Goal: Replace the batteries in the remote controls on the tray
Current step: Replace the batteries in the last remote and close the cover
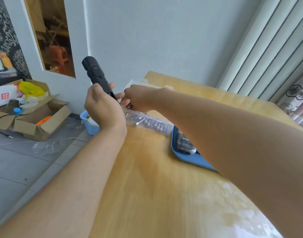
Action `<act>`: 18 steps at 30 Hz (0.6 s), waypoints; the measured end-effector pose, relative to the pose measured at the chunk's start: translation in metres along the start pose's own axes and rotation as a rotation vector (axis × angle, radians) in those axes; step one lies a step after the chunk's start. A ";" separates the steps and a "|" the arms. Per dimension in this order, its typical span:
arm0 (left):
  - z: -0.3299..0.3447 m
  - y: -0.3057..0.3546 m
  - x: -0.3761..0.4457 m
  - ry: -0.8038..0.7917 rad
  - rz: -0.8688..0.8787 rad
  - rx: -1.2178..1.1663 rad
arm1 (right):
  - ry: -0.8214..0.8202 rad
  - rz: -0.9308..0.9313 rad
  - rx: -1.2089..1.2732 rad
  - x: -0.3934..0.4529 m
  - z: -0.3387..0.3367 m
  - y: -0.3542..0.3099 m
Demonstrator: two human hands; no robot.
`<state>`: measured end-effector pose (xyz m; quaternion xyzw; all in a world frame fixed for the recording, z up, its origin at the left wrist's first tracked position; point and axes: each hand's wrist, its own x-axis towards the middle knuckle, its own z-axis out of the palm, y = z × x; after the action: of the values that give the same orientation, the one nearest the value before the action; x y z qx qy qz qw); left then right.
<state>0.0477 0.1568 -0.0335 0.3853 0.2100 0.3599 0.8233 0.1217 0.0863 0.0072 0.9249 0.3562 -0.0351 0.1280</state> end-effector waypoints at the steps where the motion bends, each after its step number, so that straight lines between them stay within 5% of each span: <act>1: 0.001 0.000 -0.001 -0.002 -0.004 -0.003 | -0.006 -0.008 -0.018 0.000 0.000 0.000; 9: 0.004 0.002 -0.010 -0.013 0.004 0.025 | -0.021 -0.094 -0.117 -0.008 -0.006 0.000; 18: 0.000 -0.004 -0.004 -0.014 0.039 0.064 | 0.046 -0.001 0.270 -0.017 0.000 0.015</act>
<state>0.0468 0.1525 -0.0365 0.4179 0.2079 0.3661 0.8051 0.1189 0.0649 0.0130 0.9342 0.3513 -0.0615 -0.0061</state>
